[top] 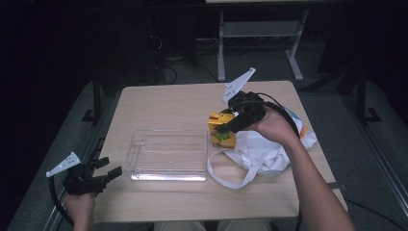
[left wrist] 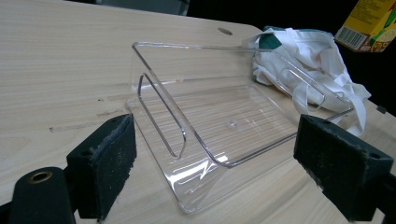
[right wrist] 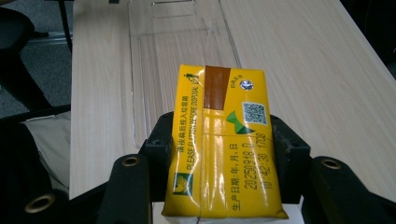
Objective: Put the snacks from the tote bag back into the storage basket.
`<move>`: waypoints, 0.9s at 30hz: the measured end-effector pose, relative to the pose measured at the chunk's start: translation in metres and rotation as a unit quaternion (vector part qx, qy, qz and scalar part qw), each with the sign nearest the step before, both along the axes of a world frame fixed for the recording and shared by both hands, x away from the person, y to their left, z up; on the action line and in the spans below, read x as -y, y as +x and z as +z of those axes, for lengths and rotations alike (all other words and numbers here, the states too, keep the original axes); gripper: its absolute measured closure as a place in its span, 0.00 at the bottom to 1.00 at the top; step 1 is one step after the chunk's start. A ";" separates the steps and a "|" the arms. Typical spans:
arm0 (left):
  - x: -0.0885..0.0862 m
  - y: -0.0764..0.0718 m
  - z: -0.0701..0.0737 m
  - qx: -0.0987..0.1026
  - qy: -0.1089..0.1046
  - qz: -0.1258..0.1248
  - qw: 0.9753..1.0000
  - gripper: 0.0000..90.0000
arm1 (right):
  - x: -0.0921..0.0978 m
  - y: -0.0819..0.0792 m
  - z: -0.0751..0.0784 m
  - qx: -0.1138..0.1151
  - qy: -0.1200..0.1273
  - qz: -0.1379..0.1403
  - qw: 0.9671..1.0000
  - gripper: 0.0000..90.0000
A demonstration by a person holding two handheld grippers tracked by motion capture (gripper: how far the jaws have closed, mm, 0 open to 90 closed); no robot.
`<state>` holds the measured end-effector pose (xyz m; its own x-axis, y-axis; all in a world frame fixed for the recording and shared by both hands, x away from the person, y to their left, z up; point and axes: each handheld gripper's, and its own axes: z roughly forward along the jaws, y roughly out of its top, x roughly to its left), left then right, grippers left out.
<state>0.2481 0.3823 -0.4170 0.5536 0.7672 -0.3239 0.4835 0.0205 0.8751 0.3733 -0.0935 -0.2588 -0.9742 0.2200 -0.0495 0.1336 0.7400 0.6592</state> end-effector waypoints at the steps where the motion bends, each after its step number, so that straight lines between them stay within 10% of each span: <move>1: 0.000 0.000 0.000 0.000 0.000 0.000 1.000 0.14 | 0.000 0.000 0.000 0.000 0.000 0.000 1.000 0.57; 27: -0.001 0.000 0.000 0.002 0.000 -0.002 1.000 0.14 | -0.059 -0.011 -0.011 -0.005 0.001 0.060 0.998 0.57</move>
<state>0.2483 0.3830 -0.4168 0.5580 0.7649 -0.3218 0.4804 0.0185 0.8769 0.3625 -0.0347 -0.2694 -0.9941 0.1014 -0.0384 0.0510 0.7498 0.6597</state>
